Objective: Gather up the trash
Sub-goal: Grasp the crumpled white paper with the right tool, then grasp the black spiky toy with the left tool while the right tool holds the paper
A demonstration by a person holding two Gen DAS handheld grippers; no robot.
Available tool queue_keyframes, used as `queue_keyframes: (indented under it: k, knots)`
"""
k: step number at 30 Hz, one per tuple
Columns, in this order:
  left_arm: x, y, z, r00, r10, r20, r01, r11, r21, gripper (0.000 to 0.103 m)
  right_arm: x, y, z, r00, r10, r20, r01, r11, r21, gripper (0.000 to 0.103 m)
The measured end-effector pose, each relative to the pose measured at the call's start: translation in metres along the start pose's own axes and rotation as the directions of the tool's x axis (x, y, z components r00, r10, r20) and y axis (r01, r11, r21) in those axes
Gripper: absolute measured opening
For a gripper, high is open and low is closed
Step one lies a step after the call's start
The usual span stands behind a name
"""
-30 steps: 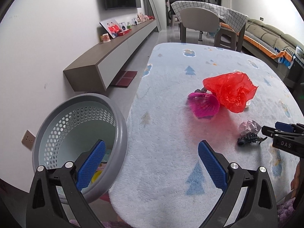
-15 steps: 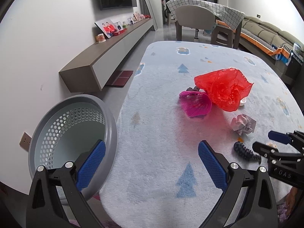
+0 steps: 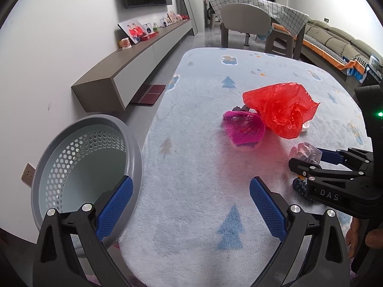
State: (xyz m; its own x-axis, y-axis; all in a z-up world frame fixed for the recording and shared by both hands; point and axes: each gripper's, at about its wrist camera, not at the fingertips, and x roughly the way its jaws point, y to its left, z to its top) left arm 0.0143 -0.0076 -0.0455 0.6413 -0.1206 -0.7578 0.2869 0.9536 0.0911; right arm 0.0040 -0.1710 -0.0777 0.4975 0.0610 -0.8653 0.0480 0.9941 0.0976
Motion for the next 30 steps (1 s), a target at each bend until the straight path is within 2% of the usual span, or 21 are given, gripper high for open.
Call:
queue_keyframes:
  k: [2, 5, 10, 18, 22, 30]
  knots:
    - [0.002, 0.0, 0.0, 1.0, -0.002, -0.005, 0.002, 1.0, -0.002, 0.096, 0.002, 0.0, 0.0, 1.0, 0.006, -0.01, -0.006, 1.0, -0.002, 0.032]
    - [0.003, 0.0, 0.0, 1.0, -0.006, -0.013, 0.006, 1.0, -0.004, 0.096, 0.0, 0.0, -0.001, 1.0, 0.014, -0.005, -0.014, 1.0, 0.004, 0.029]
    - [-0.001, -0.009, -0.003, 1.0, -0.028, -0.008, 0.028, 1.0, -0.006, 0.096, -0.019, -0.011, -0.005, 0.999, 0.021, 0.029, -0.022, 0.999, 0.042, 0.029]
    - [-0.004, -0.045, -0.005, 0.998, -0.058, -0.003, 0.058, 0.998, 0.03, 0.096, -0.052, -0.057, -0.016, 0.997, -0.015, 0.077, 0.001, 0.984, 0.179, 0.029]
    - [0.0, -0.071, -0.009, 0.996, -0.087, -0.031, 0.088, 0.995, 0.039, 0.096, -0.061, -0.077, -0.02, 0.996, -0.042, 0.083, 0.022, 0.974, 0.226, 0.029]
    - [0.019, -0.113, -0.015, 0.989, -0.103, -0.101, 0.106, 0.994, 0.025, 0.096, -0.076, -0.105, -0.023, 0.993, -0.035, 0.111, 0.001, 0.956, 0.295, 0.029]
